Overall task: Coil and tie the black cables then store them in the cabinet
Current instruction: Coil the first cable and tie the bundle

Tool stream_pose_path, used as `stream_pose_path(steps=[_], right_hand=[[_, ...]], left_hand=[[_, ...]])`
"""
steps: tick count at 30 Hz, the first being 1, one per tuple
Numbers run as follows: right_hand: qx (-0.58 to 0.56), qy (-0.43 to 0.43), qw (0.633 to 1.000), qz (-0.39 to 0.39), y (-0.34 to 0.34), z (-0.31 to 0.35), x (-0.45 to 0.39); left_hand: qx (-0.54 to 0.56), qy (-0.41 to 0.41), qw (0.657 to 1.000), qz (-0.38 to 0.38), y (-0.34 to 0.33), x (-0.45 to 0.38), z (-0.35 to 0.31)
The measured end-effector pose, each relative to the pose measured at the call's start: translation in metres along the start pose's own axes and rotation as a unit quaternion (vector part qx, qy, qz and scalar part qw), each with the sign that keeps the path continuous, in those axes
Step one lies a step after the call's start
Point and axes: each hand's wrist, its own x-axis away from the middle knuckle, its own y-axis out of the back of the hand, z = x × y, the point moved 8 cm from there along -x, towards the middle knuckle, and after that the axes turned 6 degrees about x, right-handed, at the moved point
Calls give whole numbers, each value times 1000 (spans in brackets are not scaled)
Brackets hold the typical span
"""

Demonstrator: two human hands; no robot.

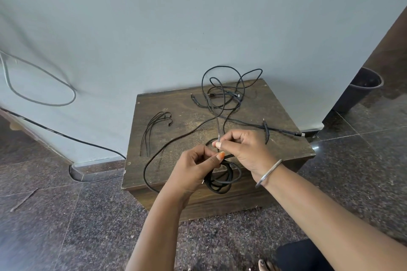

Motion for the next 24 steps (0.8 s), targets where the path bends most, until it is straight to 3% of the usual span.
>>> stream_pose_path(steps=[9,15,24], right_hand=[[5,-13,1000,-4,0,-6,3],[-44,-46,995,75,-1,-2,2],[-90,-79,987,110,-1,-3,4]], left_hand=[[9,21,1000,14,-2,3,4],[80,39,996,24,-5,4,9],[110,45,993,11,-3,-1,12]])
